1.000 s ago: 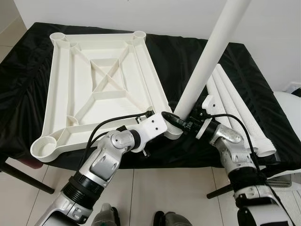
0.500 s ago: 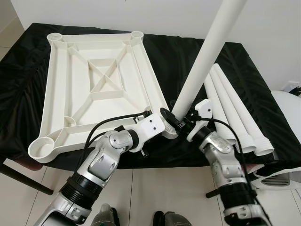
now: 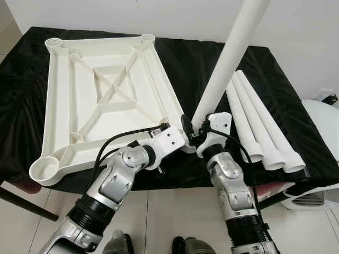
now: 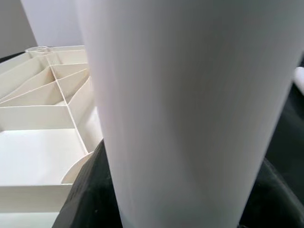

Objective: Building children table

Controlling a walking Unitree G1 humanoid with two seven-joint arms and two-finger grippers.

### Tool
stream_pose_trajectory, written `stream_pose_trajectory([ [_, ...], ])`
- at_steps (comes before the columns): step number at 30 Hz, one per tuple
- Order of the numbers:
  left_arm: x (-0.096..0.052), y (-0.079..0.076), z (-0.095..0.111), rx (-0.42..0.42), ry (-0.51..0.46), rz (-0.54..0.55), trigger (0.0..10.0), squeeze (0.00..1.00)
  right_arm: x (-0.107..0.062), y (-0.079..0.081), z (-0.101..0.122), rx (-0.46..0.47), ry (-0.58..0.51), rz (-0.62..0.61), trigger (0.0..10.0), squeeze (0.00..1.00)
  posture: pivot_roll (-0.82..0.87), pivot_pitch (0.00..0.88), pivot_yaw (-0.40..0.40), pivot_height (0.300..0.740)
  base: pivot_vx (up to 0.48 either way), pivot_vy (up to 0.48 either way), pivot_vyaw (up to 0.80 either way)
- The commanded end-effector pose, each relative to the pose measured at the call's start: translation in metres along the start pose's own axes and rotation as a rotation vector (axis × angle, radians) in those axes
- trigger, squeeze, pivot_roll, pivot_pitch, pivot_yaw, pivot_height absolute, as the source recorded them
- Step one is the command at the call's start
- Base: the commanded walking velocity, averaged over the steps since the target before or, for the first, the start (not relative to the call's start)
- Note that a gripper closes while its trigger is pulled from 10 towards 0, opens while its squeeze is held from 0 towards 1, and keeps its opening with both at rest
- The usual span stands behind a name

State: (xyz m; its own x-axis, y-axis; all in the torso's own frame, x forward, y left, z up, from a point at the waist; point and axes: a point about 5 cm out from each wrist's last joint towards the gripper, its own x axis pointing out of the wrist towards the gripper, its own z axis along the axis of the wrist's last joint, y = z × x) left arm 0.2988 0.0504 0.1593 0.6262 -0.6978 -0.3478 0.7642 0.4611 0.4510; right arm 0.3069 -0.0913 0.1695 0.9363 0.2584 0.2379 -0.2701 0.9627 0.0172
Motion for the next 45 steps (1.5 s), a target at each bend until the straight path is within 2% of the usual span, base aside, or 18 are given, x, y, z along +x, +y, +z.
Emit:
stream_pose_trajectory([
  [1, 0.001, -0.003, 0.013, 0.037, -0.053, -0.002, 10.0, 0.00, -0.005, 0.004, -0.008, 0.038, 0.033, -0.045, 10.0, 0.00, -0.06, 0.096, -0.044, 0.740, 0.000, 0.000, 0.00],
  [8, 0.001, -0.004, 0.012, 0.037, -0.050, -0.002, 10.0, 0.00, -0.008, 0.012, -0.011, 0.056, 0.067, -0.085, 10.0, 0.00, -0.06, 0.095, -0.048, 0.740, 0.000, 0.000, 0.00],
  [9, 0.001, -0.004, 0.012, 0.038, -0.049, -0.002, 10.0, 0.00, -0.008, 0.011, -0.011, 0.062, 0.062, -0.082, 10.0, 1.00, -0.06, 0.097, -0.048, 0.740, 0.000, 0.000, 0.00],
  [19, 0.001, -0.005, 0.011, 0.038, -0.048, -0.003, 10.0, 0.00, -0.009, 0.007, -0.006, 0.083, 0.035, -0.062, 10.0, 1.00, -0.06, 0.092, -0.050, 0.740, 0.000, 0.000, 0.00],
  [27, 0.002, -0.007, 0.010, 0.039, -0.048, -0.008, 10.0, 0.00, -0.011, 0.002, -0.007, 0.060, 0.045, -0.039, 10.0, 1.00, -0.07, 0.072, -0.056, 0.740, 0.000, 0.000, 0.00],
  [28, 0.002, -0.008, 0.010, 0.040, -0.047, -0.010, 10.0, 0.00, -0.011, -0.002, -0.007, 0.049, 0.049, -0.024, 10.0, 0.00, -0.07, 0.070, -0.057, 0.740, 0.000, 0.000, 0.00],
  [30, 0.002, -0.009, 0.009, 0.040, -0.047, -0.012, 10.0, 0.00, -0.012, -0.005, -0.007, 0.041, 0.054, -0.017, 10.0, 0.00, -0.07, 0.070, -0.057, 0.740, 0.000, 0.000, 0.00],
  [35, 0.004, -0.009, 0.008, 0.038, -0.046, -0.015, 10.0, 0.00, -0.015, -0.009, 0.001, 0.069, 0.019, 0.121, 10.0, 0.00, -0.08, 0.066, -0.057, 0.740, 0.000, 0.000, 0.00],
  [38, 0.004, -0.009, 0.009, 0.038, -0.047, -0.017, 10.0, 0.00, -0.015, -0.010, 0.003, 0.075, 0.008, 0.160, 10.0, 0.00, -0.08, 0.068, -0.056, 0.740, 0.000, 0.000, 0.00],
  [40, 0.004, -0.010, 0.009, 0.039, -0.048, -0.019, 10.0, 0.00, -0.016, -0.019, 0.006, 0.062, 0.001, 0.250, 10.0, 0.00, -0.08, 0.070, -0.054, 0.740, 0.000, 0.000, 0.00],
  [44, 0.004, -0.010, 0.009, 0.040, -0.047, -0.021, 10.0, 0.00, -0.016, -0.028, 0.007, 0.043, 0.004, 0.310, 10.0, 0.00, -0.08, 0.071, -0.053, 0.740, 0.000, 0.000, 0.00],
  [45, 0.003, -0.010, 0.009, 0.041, -0.047, -0.022, 10.0, 0.00, -0.016, -0.034, 0.007, 0.037, 0.013, 0.344, 10.0, 0.00, -0.08, 0.072, -0.053, 0.740, 0.000, 0.000, 0.00],
])
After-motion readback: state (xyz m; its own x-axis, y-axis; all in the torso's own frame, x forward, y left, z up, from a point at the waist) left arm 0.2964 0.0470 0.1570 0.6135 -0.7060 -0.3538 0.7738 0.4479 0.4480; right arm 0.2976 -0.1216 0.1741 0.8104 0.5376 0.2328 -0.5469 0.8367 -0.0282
